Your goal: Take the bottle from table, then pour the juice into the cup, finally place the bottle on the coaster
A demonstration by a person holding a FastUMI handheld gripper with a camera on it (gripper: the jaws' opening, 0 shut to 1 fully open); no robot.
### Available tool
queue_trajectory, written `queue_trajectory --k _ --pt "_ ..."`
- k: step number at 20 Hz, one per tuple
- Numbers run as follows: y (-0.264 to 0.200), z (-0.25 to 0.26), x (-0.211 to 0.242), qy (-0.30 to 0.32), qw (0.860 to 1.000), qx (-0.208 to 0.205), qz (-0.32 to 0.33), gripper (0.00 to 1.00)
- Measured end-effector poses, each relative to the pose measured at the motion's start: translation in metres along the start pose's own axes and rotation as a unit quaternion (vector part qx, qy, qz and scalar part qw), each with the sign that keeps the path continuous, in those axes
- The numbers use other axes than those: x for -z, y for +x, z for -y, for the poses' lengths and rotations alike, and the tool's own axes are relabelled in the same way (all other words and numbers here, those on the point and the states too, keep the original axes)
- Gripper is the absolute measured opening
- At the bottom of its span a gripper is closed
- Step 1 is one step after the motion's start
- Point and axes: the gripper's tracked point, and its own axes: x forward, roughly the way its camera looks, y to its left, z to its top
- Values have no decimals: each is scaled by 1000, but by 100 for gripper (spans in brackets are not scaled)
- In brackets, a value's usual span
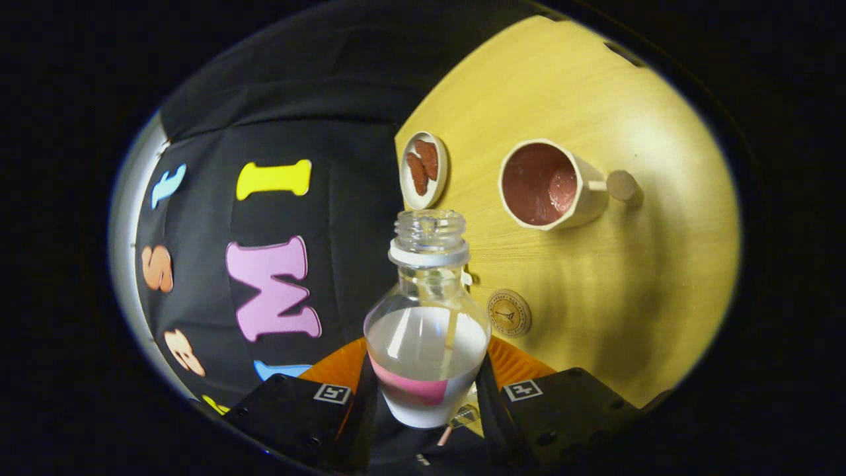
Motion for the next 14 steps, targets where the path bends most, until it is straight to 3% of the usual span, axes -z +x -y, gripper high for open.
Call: queue_trajectory --k 3,6,10,14 --pt "-14 -32 12 -115 992 -52 28 68" --pt "-27 -49 31 -251 964 -76 41 68" --pt "-28 -59 75 -447 886 -117 32 68" --pt "-6 -38 100 -574 811 -99 52 68"
